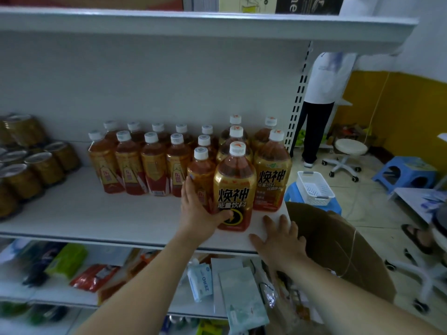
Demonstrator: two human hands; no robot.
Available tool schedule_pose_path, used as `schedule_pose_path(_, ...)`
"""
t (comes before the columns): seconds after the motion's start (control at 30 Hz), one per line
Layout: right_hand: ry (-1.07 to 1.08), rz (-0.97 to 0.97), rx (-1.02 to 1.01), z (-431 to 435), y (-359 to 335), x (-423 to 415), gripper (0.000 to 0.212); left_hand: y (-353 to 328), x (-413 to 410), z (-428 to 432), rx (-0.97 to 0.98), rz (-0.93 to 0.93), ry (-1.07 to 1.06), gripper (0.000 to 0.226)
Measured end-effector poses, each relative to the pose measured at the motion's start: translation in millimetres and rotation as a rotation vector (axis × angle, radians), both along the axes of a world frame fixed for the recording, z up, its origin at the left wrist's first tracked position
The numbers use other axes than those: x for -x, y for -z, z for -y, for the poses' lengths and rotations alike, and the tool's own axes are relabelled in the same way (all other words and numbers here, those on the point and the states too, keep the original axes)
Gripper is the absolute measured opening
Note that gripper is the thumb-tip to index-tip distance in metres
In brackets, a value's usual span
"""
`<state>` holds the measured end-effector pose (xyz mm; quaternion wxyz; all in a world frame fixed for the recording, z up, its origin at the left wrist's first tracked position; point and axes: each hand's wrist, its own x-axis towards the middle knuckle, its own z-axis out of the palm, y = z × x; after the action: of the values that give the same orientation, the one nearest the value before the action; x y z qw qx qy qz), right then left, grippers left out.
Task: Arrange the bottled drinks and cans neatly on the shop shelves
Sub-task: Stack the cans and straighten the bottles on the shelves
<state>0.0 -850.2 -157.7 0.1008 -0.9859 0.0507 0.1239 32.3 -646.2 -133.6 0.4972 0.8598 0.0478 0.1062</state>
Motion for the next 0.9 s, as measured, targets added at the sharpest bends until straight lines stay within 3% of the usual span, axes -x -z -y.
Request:
schedule_pose_path(0.1, -0.001, -0.026, -0.047, 6.4, -33.5, -8.4, 0.088, -17.4, 3.7, -19.0, -0.006, -0.026, 0.053, 0.113)
schedule_pose_path(0.17, 0.008, 0.154, -0.088, 9.3, -70.2, -15.3, 0.094, -32.4, 4.7, -36.7, -0.118, -0.063, 0.117, 0.100)
schedule_pose_path(0.27, -0.018, 0.405, -0.120, 0.5, -131.6, -19.6, 0.085, -61.3, 4.8, -69.2, -0.330, -0.144, 0.298, 0.096)
schedule_pose_path(0.37, -0.092, 0.421, -0.065, -36.4, -181.6, -19.3, 0.084, -97.5, 14.2, -99.4, -0.454, -0.154, 0.465, 0.072)
schedule_pose_path(0.5, -0.175, 0.403, -0.028, -120.4, -217.6, -20.5, 0.082, -129.6, 34.7, -159.6, -0.601, -0.127, 0.412, 0.065)
schedule_pose_path(0.63, -0.258, 0.394, -0.048, -226.7, -233.5, -19.2, 0.084, -146.8, 66.1, -246.6, -0.612, -0.120, 0.354, 0.058)
schedule_pose_path(0.77, -0.357, 0.379, -0.058, -349.3, -235.9, -17.8, 0.082, -150.7, 96.8, -349.3, -0.690, -0.174, 0.266, 0.075)
schedule_pose_path(0.9, -0.455, 0.373, -0.078, -467.2, -235.5, -16.1, 0.080, -152.7, 126.1, -442.0, -0.641, -0.234, 0.159, 0.074)
